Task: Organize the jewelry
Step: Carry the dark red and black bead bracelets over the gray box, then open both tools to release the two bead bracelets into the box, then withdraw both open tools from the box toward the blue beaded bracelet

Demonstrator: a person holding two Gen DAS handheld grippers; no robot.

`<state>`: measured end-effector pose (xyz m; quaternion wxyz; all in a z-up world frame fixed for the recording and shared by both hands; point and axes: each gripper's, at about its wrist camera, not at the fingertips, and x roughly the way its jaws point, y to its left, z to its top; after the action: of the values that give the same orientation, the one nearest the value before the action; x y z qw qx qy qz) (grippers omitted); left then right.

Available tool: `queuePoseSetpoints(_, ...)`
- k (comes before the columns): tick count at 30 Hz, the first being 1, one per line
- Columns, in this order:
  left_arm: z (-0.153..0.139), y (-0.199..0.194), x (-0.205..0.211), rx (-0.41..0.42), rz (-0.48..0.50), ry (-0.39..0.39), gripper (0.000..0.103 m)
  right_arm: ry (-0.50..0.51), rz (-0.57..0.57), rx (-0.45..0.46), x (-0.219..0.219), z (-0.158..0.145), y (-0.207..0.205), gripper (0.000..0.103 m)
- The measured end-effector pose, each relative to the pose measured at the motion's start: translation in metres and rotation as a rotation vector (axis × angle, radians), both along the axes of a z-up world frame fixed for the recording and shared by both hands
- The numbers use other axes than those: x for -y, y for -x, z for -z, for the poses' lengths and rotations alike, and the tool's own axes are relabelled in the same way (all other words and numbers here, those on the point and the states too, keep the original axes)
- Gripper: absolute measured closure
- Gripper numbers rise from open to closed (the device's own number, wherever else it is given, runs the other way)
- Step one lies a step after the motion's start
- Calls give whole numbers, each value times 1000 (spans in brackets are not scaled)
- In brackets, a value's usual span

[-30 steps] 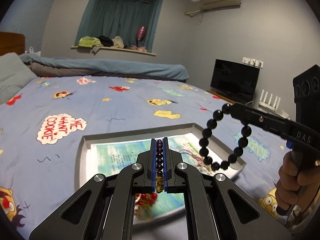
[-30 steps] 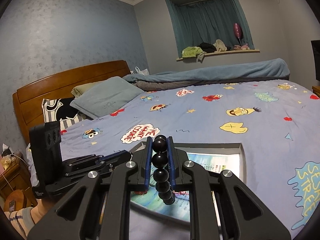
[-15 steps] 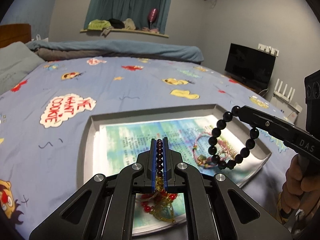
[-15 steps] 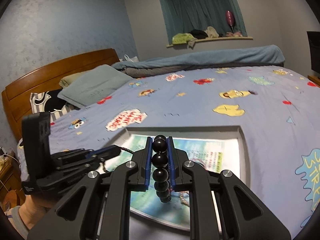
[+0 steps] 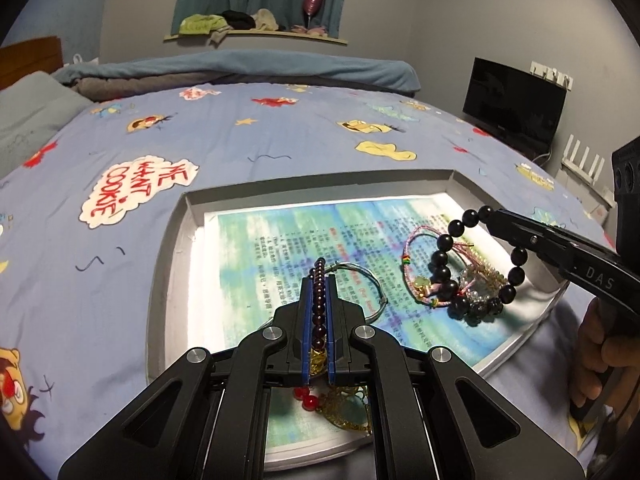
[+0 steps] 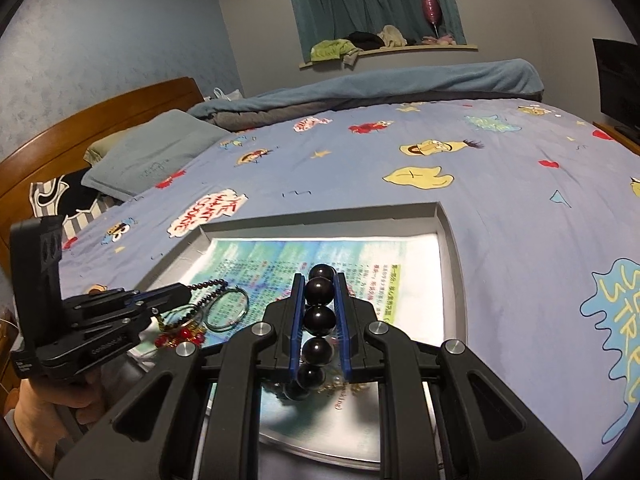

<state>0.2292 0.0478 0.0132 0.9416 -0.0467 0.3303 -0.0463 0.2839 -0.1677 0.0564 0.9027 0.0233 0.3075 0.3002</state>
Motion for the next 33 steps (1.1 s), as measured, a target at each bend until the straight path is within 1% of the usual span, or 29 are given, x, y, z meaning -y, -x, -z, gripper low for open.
queuePoseSetpoints(2, 1, 1, 2, -2, 1, -15, 85, 12, 9, -6, 0, 2, -1, 89)
queuePoseSetpoints(6, 1, 2, 4, 1, -4, -31, 72, 29, 21, -15, -1, 5, -1, 89)
queuePoseSetpoints(8, 0, 4, 4, 6, -10, -36, 59, 29, 24, -15, 0, 5, -1, 88)
queuePoseSetpoints(9, -1, 4, 5, 8, -10, -38, 56, 31, 24, -15, 0, 5, -1, 88)
queuePoseSetpoints(10, -1, 4, 5, 11, -11, -41, 49, 32, 26, -13, 0, 4, 0, 86)
queuePoseSetpoints(11, -2, 5, 6, 15, -13, -49, 39, 33, 27, -13, 0, 4, 0, 85)
queuePoseSetpoints(13, -3, 8, 8, 25, -12, -58, 31, 32, 22, -11, 0, 4, 1, 72)
queuePoseSetpoints(14, -4, 8, 9, 30, -9, -62, 28, 35, 21, -6, -1, 3, 2, 71)
queuePoseSetpoints(16, -5, 10, 11, 38, -6, -75, 24, 42, 17, 4, -2, 2, 4, 70)
queuePoseSetpoints(18, -7, 12, 12, 49, -1, -82, 22, 47, 14, 15, -2, 2, 6, 66)
queuePoseSetpoints(20, -8, 15, 12, 58, -3, -90, 19, 46, 10, 29, 0, 0, 10, 64)
queuePoseSetpoints(22, -10, 18, 12, 71, -3, -93, 17, 39, 9, 47, 2, -3, 15, 57)
queuePoseSetpoints(24, -12, 23, 12, 88, 1, -96, 15, 27, 7, 62, 6, -6, 19, 55)
queuePoseSetpoints(28, -16, 34, 11, 111, 3, -105, 13, 10, -5, 80, 12, -9, 31, 54)
queuePoseSetpoints(33, -18, 50, 5, 125, -3, -101, 13, 20, -30, 111, 16, -10, 50, 54)
